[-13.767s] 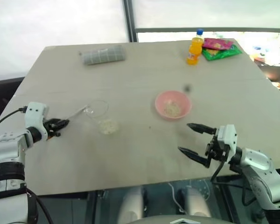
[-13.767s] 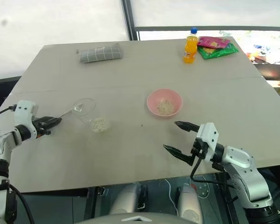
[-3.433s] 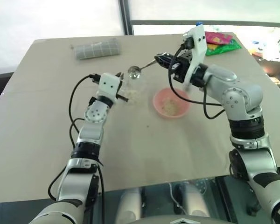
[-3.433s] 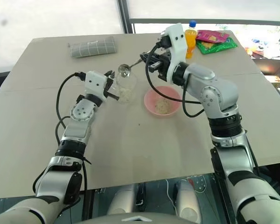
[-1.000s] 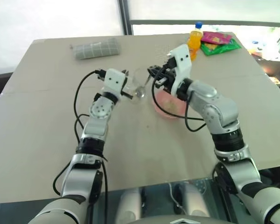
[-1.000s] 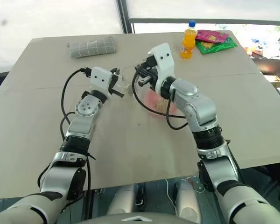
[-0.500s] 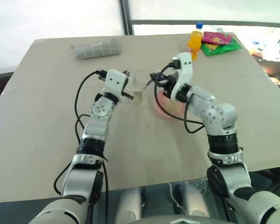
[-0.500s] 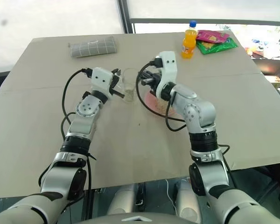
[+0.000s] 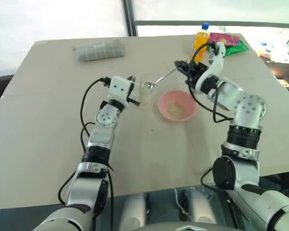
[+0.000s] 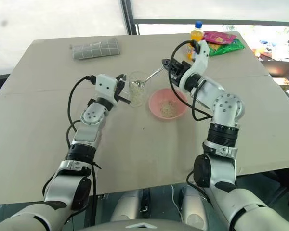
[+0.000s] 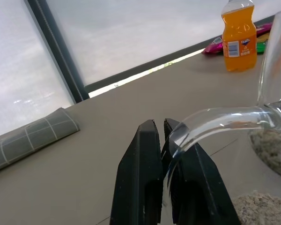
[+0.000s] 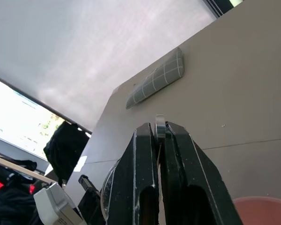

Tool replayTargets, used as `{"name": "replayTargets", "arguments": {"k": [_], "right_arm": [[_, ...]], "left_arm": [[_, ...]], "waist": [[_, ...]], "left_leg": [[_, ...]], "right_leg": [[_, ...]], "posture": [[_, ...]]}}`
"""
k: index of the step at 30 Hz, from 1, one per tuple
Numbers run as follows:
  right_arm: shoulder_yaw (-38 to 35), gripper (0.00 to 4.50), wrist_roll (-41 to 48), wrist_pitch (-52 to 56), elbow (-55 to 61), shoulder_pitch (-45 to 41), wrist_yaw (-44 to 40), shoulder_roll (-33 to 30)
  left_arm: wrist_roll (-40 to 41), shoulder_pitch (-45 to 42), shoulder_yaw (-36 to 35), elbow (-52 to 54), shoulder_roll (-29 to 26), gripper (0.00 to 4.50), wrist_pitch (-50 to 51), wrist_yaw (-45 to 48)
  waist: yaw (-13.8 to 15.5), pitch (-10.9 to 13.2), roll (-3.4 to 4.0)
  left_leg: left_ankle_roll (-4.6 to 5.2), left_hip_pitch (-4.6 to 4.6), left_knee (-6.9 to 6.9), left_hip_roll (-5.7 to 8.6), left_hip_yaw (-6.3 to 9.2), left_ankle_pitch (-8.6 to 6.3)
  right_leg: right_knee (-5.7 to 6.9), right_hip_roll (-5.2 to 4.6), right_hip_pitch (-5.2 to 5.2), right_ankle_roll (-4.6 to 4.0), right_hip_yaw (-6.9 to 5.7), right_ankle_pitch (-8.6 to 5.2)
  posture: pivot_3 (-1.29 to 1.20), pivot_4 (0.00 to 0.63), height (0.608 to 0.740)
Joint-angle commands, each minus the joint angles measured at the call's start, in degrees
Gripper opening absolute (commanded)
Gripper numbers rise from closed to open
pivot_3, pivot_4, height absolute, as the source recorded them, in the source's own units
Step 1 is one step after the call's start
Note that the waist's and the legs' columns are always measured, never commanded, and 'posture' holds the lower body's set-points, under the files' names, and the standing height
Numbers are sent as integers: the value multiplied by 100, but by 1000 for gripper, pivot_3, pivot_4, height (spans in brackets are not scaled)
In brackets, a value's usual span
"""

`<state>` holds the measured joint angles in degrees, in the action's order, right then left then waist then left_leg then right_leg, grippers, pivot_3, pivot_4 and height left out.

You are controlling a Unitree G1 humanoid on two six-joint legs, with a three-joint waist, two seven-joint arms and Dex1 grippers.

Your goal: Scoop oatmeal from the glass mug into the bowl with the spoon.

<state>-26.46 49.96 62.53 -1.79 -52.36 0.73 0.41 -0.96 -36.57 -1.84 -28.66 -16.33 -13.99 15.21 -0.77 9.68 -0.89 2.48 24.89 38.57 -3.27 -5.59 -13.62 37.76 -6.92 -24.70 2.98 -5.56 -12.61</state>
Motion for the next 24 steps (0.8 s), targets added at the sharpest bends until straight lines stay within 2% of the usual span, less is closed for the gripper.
{"name": "replayTargets", "arguments": {"k": [1,10,24], "right_arm": [[-333,0,322,49,73,-125,392,-159],[-593,0,1151,33,80,-150,1150,-189],[-479,0,1894,-143,113,71,1781,-360]], "left_arm": [[207,-54,-213,2,51,46,-167,-93],[504,-64,-310,-382,188,46,-412,88],[690,-233,-320,-886,439,46,-945,469]], "waist": [[-1,0,0],[2,0,0],[-1,0,0]], "left_leg": [[0,0,0,0,0,0],[1,0,0,0,0,0],[2,-1,0,1,0,-1]], "right_leg": [[0,0,0,0,0,0],[1,0,0,0,0,0],[0,0,2,0,1,0]], "posture": [[0,150,718],[0,150,718],[0,150,718]]}}
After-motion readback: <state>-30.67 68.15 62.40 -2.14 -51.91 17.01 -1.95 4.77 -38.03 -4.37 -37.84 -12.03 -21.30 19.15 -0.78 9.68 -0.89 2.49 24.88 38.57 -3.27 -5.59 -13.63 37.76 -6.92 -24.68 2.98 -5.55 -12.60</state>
